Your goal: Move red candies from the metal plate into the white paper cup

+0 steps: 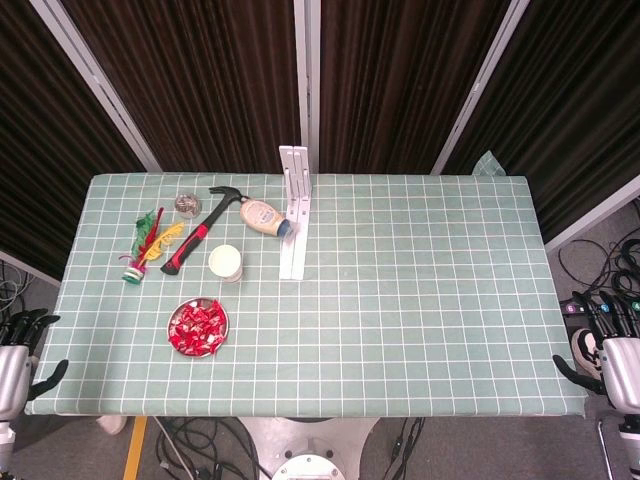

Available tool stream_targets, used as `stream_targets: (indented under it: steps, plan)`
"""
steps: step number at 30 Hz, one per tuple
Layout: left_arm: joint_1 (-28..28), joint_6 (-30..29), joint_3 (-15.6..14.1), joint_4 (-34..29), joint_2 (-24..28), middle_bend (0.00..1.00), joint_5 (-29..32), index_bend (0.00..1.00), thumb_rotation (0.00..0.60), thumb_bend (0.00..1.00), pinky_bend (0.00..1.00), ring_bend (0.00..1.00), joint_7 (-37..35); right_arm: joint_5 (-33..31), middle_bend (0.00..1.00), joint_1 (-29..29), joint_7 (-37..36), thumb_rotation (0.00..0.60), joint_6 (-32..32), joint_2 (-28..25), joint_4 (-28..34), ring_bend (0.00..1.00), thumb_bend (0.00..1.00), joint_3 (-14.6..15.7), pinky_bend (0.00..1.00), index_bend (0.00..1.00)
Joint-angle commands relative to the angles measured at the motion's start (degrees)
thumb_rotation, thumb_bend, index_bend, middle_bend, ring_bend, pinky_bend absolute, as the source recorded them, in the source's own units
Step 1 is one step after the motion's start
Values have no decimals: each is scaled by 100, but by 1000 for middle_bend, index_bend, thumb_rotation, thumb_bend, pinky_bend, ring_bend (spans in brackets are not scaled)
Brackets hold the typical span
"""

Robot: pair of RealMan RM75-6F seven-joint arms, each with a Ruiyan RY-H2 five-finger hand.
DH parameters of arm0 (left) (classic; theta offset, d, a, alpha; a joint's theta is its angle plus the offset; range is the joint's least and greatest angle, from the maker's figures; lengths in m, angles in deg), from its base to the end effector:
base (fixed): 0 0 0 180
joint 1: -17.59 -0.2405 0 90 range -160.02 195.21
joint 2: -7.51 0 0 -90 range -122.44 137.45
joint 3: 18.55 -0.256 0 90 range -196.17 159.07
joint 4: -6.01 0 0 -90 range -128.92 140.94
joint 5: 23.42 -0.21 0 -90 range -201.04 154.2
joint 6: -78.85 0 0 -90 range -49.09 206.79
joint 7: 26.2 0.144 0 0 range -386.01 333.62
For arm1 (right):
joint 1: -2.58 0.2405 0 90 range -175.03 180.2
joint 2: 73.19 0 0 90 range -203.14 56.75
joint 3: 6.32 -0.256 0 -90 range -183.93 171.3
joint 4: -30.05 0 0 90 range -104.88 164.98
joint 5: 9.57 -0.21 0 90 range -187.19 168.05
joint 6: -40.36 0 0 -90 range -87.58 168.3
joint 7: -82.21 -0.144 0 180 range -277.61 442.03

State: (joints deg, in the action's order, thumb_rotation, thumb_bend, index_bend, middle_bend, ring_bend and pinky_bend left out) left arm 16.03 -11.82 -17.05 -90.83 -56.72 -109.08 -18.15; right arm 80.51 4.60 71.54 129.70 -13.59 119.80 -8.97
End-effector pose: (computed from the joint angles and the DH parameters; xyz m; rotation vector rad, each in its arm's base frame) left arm -0.3107 0.1406 0.1617 -1.2998 -0.8759 -0.8106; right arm -0.3194 -0.1650 0.1938 1.3608 -0.8991 1.0001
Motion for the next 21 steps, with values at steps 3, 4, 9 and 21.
stream_targets:
  steps: [3,4,9,21]
  plan:
    - [15,24,-3,7,-10,287,-11,309,600,261,222,185,-3,8,175,3,2,600,-2,-7,-3,0,129,-1,36,75]
    - [20,28,-1,11,-11,287,-14,309,600,261,222,185,-5,10,175,4,1,600,-6,-8,-3,0,129,1,36,75]
    - [109,102,12,74,6,287,-97,309,600,262,231,185,41,14,175,6,15,600,10,-42,2,0,128,-12,43,75]
    - [984,921,174,557,-152,421,-590,388,600,261,965,542,-118,38,175,52,120,600,-23,-109,77,0,129,-37,53,75]
